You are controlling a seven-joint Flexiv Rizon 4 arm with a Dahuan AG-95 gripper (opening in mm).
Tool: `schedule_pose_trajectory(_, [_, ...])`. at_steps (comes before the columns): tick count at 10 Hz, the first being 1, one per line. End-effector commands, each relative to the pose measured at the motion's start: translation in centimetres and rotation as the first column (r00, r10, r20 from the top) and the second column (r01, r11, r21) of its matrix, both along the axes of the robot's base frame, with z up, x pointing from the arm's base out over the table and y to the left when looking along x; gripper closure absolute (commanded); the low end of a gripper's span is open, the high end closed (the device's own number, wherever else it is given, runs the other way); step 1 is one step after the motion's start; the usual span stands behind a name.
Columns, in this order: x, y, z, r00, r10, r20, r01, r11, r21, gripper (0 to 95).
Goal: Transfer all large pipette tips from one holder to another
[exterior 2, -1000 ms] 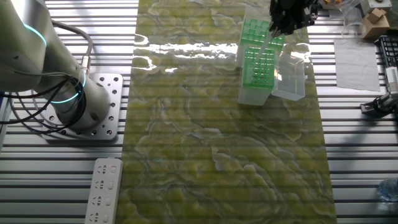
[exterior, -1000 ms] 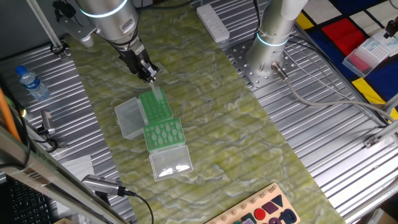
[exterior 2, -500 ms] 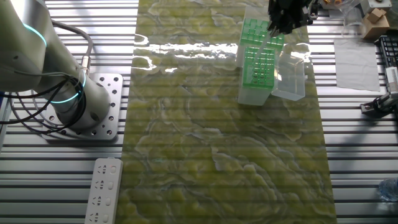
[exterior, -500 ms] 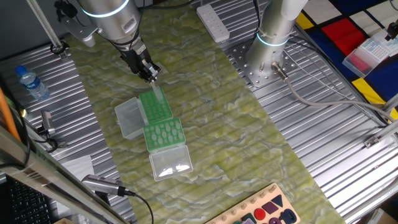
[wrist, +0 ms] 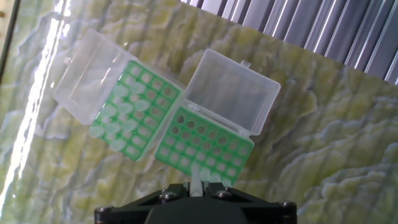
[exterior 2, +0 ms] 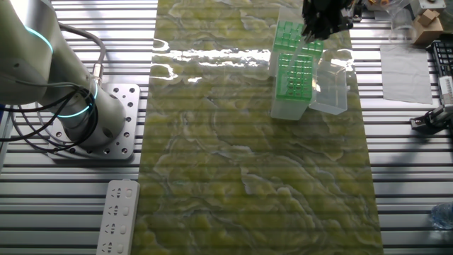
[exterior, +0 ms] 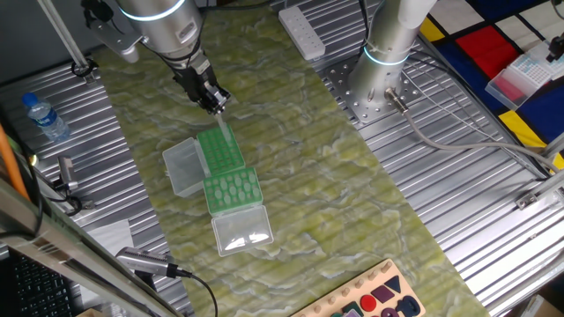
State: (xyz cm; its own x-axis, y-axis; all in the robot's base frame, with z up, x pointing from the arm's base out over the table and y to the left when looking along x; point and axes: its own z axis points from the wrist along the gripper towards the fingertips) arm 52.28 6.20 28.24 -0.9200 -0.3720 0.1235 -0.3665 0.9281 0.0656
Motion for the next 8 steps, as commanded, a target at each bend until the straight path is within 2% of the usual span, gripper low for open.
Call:
schedule_pose_trajectory(1, [-0.3, -0.1, -0.3, 1.000, 0.001, 0.005, -0.001, 1.000, 0.000, 95.0])
schedule_pose_trajectory(4, [-0.3, 0.1, -0.7, 1.000, 0.000, 0.003, 0.000, 1.000, -0.006, 95.0])
schedule_pose_trajectory(8, [-0.4, 0.7, -1.8, 1.000, -0.002, 0.009, 0.002, 1.000, -0.006, 95.0])
